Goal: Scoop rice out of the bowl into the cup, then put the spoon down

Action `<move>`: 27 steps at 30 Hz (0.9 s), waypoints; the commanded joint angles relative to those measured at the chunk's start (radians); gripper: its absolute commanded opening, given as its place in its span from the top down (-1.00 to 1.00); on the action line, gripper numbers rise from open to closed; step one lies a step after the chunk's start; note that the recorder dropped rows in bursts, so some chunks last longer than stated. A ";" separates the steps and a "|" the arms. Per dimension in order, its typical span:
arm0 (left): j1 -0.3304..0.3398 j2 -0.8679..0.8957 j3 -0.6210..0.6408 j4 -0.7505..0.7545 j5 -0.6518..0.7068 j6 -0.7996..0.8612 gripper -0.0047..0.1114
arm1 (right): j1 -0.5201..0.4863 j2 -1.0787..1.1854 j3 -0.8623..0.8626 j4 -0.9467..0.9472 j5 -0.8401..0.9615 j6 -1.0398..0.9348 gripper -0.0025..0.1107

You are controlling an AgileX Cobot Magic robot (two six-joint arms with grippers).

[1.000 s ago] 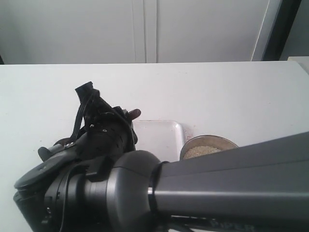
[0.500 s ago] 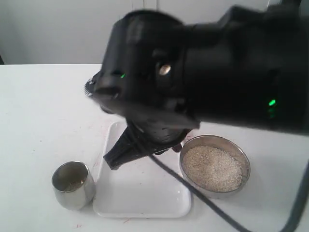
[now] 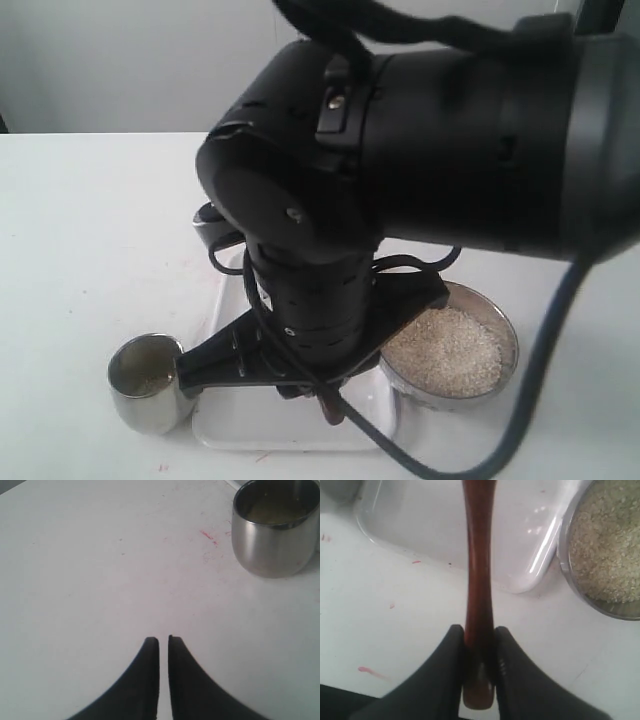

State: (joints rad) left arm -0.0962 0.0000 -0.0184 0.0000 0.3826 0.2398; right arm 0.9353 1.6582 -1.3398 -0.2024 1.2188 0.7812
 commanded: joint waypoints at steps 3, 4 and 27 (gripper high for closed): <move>-0.005 0.000 0.008 -0.006 0.052 -0.005 0.67 | -0.115 0.078 -0.047 0.100 0.002 -0.029 0.96; -0.005 0.000 0.008 -0.006 0.052 -0.005 0.67 | -0.140 0.097 -0.063 0.119 0.002 -0.046 0.96; -0.005 0.000 0.008 -0.006 0.052 -0.005 0.67 | -0.220 0.377 -0.153 0.159 -0.206 -0.095 0.96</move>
State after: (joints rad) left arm -0.0962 0.0000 -0.0184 0.0000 0.3826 0.2398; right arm 0.7216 2.0308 -1.4858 -0.0388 1.0262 0.6894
